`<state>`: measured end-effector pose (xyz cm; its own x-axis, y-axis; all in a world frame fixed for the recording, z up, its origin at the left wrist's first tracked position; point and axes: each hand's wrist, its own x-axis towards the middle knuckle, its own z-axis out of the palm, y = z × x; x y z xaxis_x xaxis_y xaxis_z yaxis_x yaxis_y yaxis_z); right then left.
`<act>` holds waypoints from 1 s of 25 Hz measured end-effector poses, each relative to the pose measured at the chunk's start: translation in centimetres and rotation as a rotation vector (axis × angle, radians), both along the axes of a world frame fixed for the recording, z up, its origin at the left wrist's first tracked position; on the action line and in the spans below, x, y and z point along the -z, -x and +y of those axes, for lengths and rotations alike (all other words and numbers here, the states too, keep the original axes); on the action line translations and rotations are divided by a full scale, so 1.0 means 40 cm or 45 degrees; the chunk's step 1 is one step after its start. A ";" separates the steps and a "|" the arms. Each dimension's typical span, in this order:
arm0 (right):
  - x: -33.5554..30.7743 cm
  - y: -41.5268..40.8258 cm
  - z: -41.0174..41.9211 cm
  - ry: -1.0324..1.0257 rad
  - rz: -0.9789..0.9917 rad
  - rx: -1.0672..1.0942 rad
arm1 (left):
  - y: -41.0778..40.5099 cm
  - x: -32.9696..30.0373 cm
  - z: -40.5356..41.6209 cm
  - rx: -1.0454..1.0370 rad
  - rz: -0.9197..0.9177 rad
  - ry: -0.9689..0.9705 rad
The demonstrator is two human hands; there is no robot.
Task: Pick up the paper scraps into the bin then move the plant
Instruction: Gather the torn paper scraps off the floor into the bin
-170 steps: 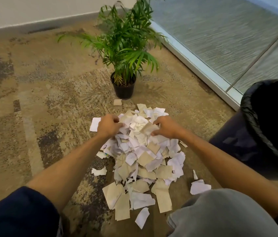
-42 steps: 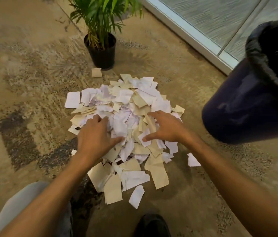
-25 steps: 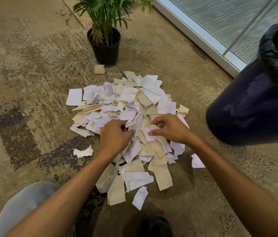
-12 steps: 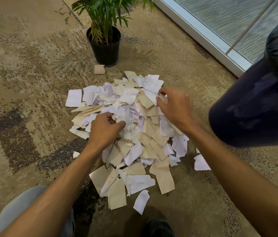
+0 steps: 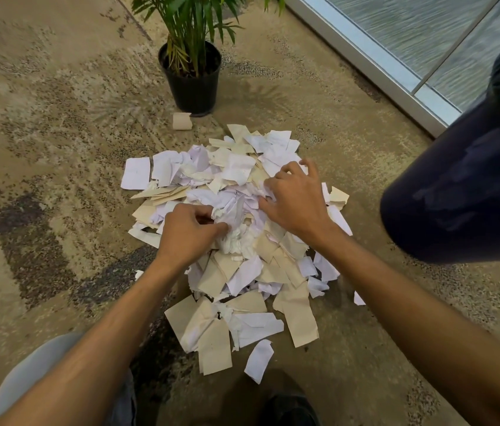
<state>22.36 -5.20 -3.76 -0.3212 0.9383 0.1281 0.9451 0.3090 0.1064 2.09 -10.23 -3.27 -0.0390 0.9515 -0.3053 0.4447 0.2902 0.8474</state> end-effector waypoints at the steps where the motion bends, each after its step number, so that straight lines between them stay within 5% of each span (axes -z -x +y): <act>1: -0.004 -0.002 -0.008 -0.023 0.002 0.009 | 0.003 -0.005 -0.003 0.008 -0.008 -0.010; 6: -0.084 -0.034 -0.058 -0.268 0.325 0.082 | 0.003 -0.055 -0.010 -0.041 -0.132 -0.118; 13: -0.245 -0.087 -0.130 -0.092 1.010 0.305 | -0.042 -0.216 -0.031 -0.071 -0.230 -0.321; 19: -0.477 -0.195 -0.189 -0.369 1.125 0.294 | -0.144 -0.422 -0.016 -0.016 -0.389 -0.424; 25: -0.686 -0.428 -0.256 -0.734 0.911 0.508 | -0.421 -0.616 0.036 0.191 -0.568 -0.493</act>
<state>39.50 -15.46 23.69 0.3340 0.6944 0.6374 0.8687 0.0357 -0.4941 18.94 -8.79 21.37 0.1562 0.9818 0.1083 0.0348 -0.1151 0.9927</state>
